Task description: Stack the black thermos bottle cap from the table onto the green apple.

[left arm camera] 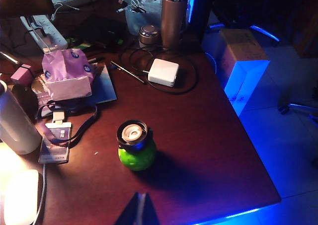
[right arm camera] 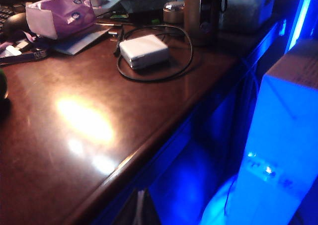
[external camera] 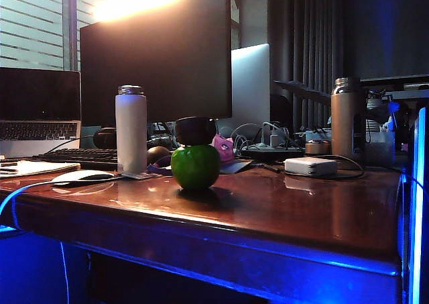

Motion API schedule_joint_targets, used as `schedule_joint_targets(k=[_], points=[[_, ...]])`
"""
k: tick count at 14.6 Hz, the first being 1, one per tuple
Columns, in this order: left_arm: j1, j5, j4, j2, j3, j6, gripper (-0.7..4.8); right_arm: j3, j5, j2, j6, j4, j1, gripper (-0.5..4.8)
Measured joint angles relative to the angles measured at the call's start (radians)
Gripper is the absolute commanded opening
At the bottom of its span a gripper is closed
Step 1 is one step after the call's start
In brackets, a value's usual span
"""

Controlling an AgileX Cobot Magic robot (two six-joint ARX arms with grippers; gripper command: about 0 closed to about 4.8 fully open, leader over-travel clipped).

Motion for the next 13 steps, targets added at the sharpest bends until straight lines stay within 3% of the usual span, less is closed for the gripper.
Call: schedule_joint_targets(k=[13], points=[[0.000, 0.000, 0.000, 0.000, 0.000, 0.000, -0.03, -0.048, -0.002, -0.002, 0.030, -0.013, 0.003, -0.01]])
